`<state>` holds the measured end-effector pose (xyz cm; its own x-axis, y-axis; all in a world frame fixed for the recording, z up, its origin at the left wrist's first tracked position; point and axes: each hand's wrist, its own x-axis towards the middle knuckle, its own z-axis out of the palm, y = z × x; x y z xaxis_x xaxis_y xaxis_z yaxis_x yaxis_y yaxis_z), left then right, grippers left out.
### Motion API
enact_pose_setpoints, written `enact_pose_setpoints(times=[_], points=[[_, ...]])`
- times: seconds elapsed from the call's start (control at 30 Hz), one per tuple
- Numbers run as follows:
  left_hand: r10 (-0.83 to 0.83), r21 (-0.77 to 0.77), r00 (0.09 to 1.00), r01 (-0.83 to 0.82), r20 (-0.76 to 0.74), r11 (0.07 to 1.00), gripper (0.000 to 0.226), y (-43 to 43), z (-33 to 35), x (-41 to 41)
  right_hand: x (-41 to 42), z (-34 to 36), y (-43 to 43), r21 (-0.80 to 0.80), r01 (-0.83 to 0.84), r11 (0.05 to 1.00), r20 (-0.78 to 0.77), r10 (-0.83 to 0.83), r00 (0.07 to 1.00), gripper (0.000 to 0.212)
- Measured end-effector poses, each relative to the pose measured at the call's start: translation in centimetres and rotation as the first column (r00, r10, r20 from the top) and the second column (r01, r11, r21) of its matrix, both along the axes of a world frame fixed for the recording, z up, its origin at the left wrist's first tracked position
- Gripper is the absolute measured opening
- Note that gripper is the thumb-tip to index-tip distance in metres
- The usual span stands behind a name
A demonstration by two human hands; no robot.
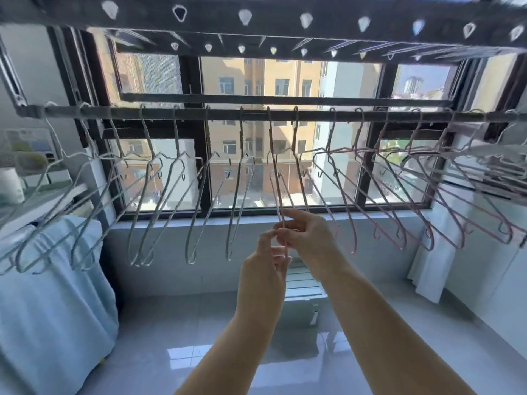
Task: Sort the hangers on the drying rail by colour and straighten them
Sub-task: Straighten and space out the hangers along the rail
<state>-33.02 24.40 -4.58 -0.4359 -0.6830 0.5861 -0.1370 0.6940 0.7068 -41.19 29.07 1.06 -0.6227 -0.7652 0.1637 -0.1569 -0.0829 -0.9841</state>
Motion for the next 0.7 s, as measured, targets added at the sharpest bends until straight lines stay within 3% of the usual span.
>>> enact_pose_setpoints(times=[0.27, 0.4, 0.53, 0.7], points=[[0.028, 0.003, 1.0, -0.028, -0.014, 1.0, 0.037, 1.3, 0.1, -1.2, -1.6, -0.5, 0.6, -0.005, -0.022, 1.0, 0.007, 0.022, 1.0, 0.048], [0.039, 0.004, 0.999, -0.039, -0.03, 0.999, 0.037, 2.0, 0.1, -1.7, -1.7, -0.2, 1.3, 0.116, 0.078, 0.99, -0.28, -0.043, 0.959, 0.034], [0.085, -0.003, 0.996, -0.085, -0.02, 0.996, 0.043, 2.4, 0.0, -2.2, -2.4, 0.5, 3.1, 0.188, 0.138, 0.972, -0.498, -0.027, 0.867, 0.038], [0.13, -0.004, 0.991, -0.13, -0.005, 0.991, 0.044, 3.5, 0.0, -2.6, -4.3, 1.1, 5.2, 0.022, 0.207, 0.978, -0.612, -0.151, 0.776, 0.033]])
